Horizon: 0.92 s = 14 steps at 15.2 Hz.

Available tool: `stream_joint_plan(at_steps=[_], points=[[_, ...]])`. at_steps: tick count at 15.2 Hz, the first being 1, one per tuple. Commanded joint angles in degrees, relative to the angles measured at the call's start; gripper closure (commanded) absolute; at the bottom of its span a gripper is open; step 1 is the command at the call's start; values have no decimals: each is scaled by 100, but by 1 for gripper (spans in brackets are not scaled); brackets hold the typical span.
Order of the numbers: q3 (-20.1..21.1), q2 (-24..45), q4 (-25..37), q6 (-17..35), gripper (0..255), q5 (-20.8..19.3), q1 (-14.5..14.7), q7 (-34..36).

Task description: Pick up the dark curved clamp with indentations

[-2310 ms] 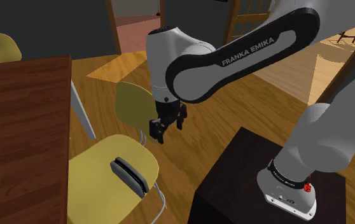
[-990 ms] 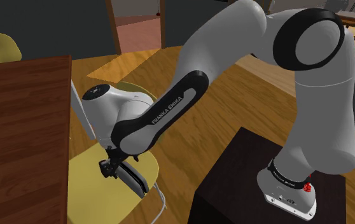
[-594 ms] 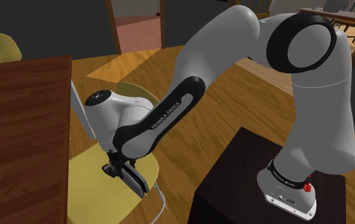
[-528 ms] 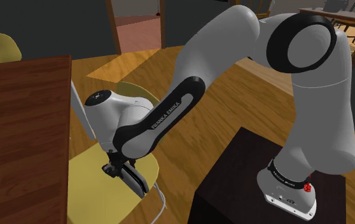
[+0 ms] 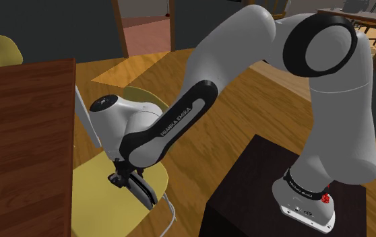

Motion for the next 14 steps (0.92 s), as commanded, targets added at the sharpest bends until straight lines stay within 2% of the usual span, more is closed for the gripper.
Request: stream_joint_plan(at_steps=[1, 14], points=[[26, -71, 18, -89, 255, 39, -17, -19], [209, -646, 263, -861, 255, 359, -148, -198]])
